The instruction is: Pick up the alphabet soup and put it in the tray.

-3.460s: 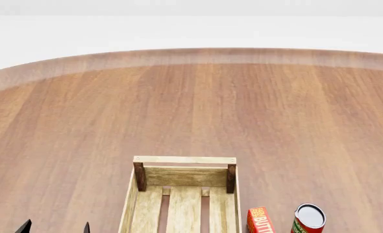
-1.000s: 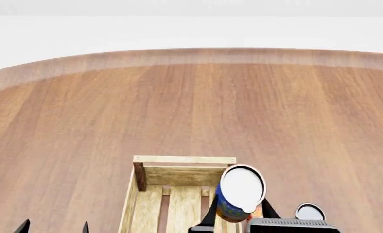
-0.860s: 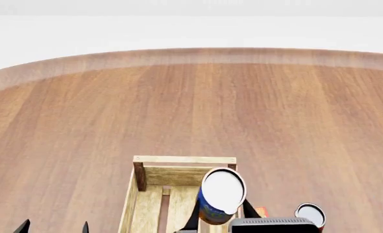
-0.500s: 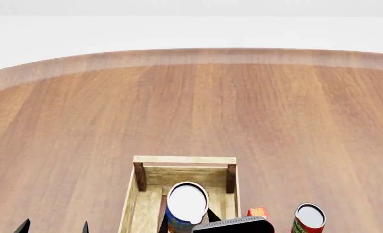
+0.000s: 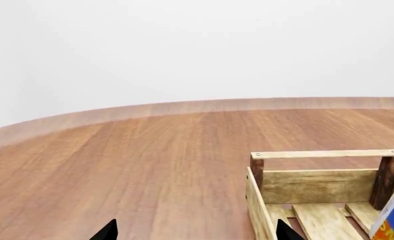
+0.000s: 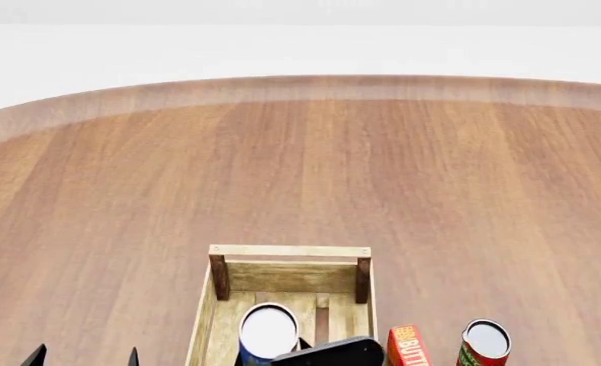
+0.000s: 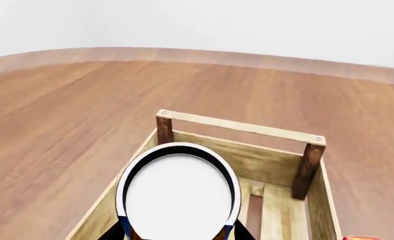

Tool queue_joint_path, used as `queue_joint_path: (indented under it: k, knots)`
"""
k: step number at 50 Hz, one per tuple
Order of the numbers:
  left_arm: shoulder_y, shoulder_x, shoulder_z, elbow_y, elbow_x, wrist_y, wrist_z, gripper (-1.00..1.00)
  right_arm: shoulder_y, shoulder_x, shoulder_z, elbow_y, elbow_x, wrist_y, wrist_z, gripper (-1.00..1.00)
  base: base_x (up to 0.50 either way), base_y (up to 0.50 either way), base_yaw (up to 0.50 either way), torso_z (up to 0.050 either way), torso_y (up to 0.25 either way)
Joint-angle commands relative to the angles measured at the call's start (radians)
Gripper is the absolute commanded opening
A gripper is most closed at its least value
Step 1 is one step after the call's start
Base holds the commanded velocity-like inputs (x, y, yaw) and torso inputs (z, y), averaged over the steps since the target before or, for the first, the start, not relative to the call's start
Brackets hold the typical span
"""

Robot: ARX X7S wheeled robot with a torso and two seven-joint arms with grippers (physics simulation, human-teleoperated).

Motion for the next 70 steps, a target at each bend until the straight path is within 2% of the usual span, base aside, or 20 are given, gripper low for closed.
queue_joint_path:
  k: [1,32,70]
  knots:
    - [0.001,-0.004,0.003,0.003,-0.004,0.001,-0.004,1.00,0.045,-0.024,-0.022,0.094,-0.044,-0.026,-0.029,-1.00,0.00,0.00,0.00,0.000,0.000]
    - [-0.003,-0.011,0.011,-0.001,-0.015,0.005,-0.011,1.00,0.090,-0.051,-0.046,0.289,-0.043,-0.097,-0.072,-1.00,0.00,0.00,0.00,0.000,0.001]
    - [-0.005,-0.019,0.022,0.001,-0.022,0.007,-0.024,1.00,0.107,-0.059,-0.062,0.367,-0.012,-0.095,-0.083,-1.00,0.00,0.00,0.00,0.000,0.001]
